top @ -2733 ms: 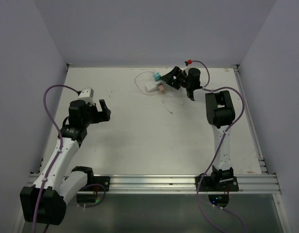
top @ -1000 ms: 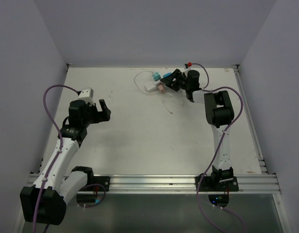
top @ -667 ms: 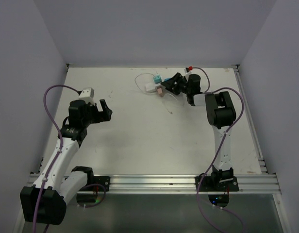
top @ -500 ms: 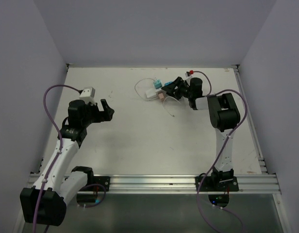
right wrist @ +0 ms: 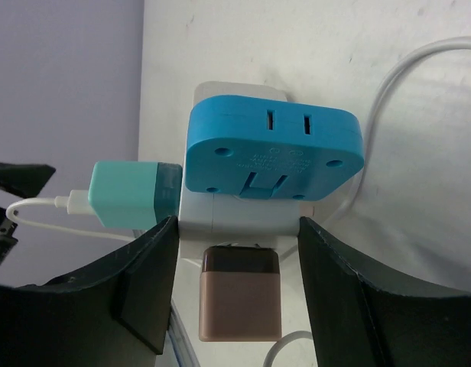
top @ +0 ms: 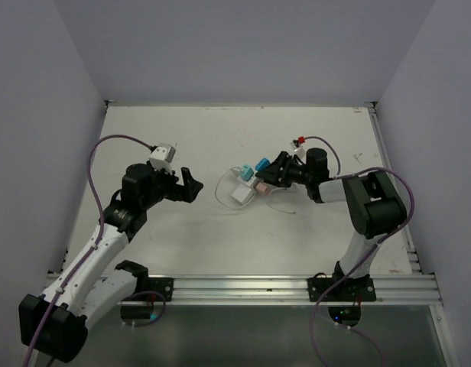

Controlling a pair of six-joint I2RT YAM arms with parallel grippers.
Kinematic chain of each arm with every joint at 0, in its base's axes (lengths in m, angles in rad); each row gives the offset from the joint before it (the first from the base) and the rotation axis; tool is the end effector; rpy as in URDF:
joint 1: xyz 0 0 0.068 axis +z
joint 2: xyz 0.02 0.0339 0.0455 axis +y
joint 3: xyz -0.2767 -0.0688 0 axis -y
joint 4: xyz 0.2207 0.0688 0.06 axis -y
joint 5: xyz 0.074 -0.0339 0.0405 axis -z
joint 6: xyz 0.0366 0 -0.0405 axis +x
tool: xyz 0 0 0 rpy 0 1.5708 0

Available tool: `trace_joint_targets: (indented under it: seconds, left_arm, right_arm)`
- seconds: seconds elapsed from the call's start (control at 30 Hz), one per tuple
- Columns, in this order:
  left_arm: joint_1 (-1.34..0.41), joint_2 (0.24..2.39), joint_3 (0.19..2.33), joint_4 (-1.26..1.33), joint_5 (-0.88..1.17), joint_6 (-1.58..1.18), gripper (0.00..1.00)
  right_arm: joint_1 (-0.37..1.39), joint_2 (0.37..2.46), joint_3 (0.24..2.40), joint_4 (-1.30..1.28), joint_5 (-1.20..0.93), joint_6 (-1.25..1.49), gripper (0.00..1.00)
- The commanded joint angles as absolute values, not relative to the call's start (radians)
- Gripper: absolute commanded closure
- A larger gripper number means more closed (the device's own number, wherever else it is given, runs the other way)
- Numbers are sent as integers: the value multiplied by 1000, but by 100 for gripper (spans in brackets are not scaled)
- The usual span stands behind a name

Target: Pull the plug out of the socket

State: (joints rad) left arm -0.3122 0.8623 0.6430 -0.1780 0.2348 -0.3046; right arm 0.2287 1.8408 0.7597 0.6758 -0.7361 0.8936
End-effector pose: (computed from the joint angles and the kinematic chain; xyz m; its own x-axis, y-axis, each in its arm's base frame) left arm 0.1587 -0.0602 0.2918 -0.5021 -0.1444 -0.8527 0.3693 0.8557 -0.3624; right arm 0.3290 0.1018 0.1738 -0.8399 0.3975 -0.3695 -0.1826 0.4343 0.8821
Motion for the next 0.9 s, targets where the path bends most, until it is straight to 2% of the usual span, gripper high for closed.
trace_joint_targets:
  seconds: [0.0, 0.2, 0.47, 0.67, 0.87]
  left_arm:
    - [-394, 874, 675, -110, 183, -348, 1]
    - [-633, 1018, 788, -166, -36, -390, 0]
    - [-905, 1242, 966, -227, -304, -492, 6]
    - [-942, 1379, 1058, -282, -368, -450, 9]
    - [-948, 1476, 1149, -325, -377, -361, 22]
  right_arm:
    - [258, 1694, 691, 680, -781, 802, 100]
    - [284, 1602, 566, 684, -749, 749, 100]
    - [287, 1649, 491, 820, -776, 796, 100]
    - [287, 1723, 460, 988, -802, 870, 100]
    - [287, 1738, 460, 1006, -804, 876, 100]
